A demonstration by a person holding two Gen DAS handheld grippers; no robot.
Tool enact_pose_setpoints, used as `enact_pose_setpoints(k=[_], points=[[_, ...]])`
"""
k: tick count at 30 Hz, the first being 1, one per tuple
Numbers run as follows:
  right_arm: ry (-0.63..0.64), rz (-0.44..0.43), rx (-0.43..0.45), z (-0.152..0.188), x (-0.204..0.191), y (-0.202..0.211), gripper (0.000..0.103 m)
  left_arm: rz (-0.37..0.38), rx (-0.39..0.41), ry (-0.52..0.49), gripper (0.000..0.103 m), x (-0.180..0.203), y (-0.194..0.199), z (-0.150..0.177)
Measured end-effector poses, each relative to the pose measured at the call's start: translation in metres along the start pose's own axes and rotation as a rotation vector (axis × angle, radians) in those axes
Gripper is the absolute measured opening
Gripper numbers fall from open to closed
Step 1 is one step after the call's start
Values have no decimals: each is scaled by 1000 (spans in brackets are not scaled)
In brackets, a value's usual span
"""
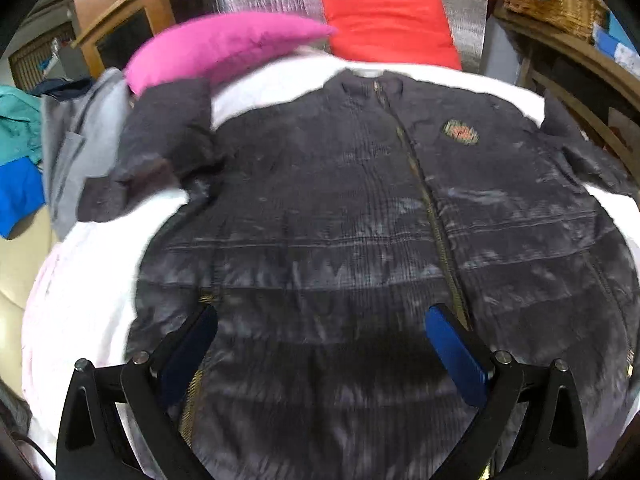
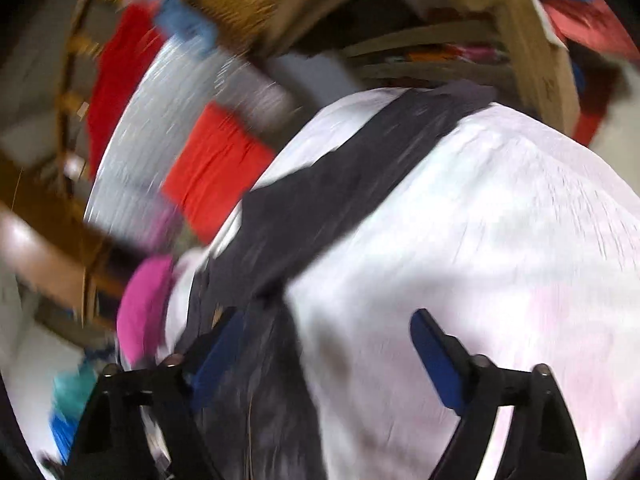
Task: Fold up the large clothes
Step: 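Grasp the jacket sleeve cuff with the right gripper and lift it, then fold the sleeve across the jacket front with the right gripper and release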
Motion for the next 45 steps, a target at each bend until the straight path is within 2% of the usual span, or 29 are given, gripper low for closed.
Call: enact_pose_setpoints(k=[1, 3, 4, 6, 9, 14, 15, 17, 18, 19, 21, 24, 28, 31, 33, 35, 38, 43, 44, 45], points=[[-30, 16, 11, -16, 8, -8, 76, 8, -39, 2, 103, 1, -12, 2], [-65, 43, 29, -41, 22, -24, 76, 43, -110, 15, 103, 3, -33, 12], [-90, 59, 36, -53, 29, -32, 75, 60, -106, 33, 103, 1, -37, 17], [-151, 77, 53, -75, 44, -51, 73, 91, -30, 71, 103, -5, -33, 27], [-186, 99, 69, -99, 57, -76, 72, 92, 17, 78, 103, -6, -26, 37], [-203, 148, 76, -127, 66, -115, 67, 94, 24, 90, 103, -7, -27, 40], [-199, 161, 83, -131, 67, -120, 63, 92, 26, 89, 103, -7, -26, 39], [-172, 210, 72, -137, 61, -126, 36, 94, 27, 87, 103, -8, -26, 38], [-145, 235, 43, -139, 56, -131, 14, 93, 29, 85, 103, -8, -27, 38], [-93, 265, 29, -142, 41, -134, 13, 92, 30, 83, 103, -8, -28, 37], [25, 293, 56, -142, 8, -127, 9, 90, 35, 81, 103, -9, -33, 34], [241, 306, 99, -136, -71, -116, 8, 90, 38, 81, 103, -9, -32, 33], [487, 195, 135, -97, -196, -101, 7, 87, 37, 78, 103, -11, -32, 33], [631, 93, 104, -43, -266, -99, 7, 90, 35, 78, 103, -12, -31, 33], [738, 26, 47, 9, -308, -108, 7, 91, 32, 80, 103, -13, -32, 32], [805, -16, -20, 58, -329, -124, 7, 92, 32, 80, 103, -14, -32, 31], [860, -21, -135, 122, -337, -162, 7, 96, 30, 79, 103, -13, -31, 31], [908, 46, -320, 205, -317, -217, 10, 109, 28, 85, 103, -16, -31, 31], [916, 59, -369, 217, -308, -227, 16, 109, 27, 86, 103, -16, -31, 31], [920, 65, -403, 225, -304, -234, 33, 108, 27, 86, 103, -16, -31, 31]])
Point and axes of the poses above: each gripper's, at about its wrist camera, not at the fingertips, and y roughly against the way its jaws point, x to its right, z to its underside, the point moved 2 cm from there along -y, roughly the way its jaws point, and after that the axes turned 2 degrees about -z, right-handed, at the moved point
